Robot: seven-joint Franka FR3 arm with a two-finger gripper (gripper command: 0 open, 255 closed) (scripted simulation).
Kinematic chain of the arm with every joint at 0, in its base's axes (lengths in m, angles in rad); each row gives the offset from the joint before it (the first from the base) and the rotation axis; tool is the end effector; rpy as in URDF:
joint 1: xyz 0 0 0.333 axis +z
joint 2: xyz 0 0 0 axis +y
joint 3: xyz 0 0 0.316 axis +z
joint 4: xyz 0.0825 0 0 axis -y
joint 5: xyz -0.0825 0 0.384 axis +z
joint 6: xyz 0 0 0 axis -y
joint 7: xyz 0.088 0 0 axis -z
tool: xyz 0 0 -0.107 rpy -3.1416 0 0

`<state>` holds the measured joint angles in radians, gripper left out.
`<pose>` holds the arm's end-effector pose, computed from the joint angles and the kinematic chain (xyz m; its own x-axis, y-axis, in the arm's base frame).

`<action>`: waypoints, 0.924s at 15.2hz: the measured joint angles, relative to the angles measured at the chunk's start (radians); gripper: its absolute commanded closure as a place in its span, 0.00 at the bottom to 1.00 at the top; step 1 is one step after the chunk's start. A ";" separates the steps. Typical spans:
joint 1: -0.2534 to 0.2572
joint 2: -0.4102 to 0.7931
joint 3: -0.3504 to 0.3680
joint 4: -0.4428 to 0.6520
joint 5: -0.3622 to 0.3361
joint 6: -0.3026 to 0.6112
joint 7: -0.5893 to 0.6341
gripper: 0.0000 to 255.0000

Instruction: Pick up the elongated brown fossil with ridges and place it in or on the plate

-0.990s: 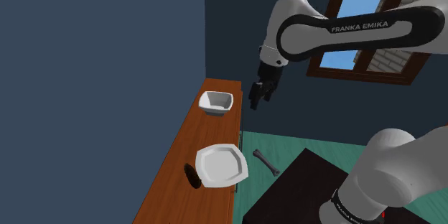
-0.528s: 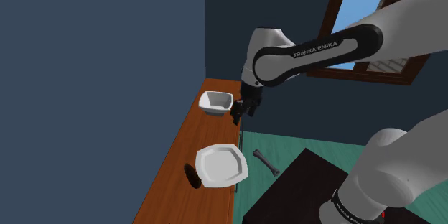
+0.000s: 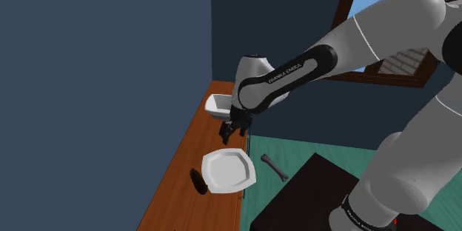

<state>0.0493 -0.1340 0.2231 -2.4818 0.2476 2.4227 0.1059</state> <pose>0.4497 0.1261 0.3452 0.9988 -0.0185 0.0450 -0.0115 -0.9885 -0.1510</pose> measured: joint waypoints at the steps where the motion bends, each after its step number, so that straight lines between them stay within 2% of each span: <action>1: 0.002 0.042 0.005 0.009 0.003 0.033 0.007 0.00; 8: 0.027 0.327 0.024 0.123 0.000 0.210 0.069 0.00; 14: 0.070 0.575 0.015 0.285 -0.016 0.304 0.126 0.00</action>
<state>0.1193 0.4411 0.2385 -2.1973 0.2318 2.7264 0.2314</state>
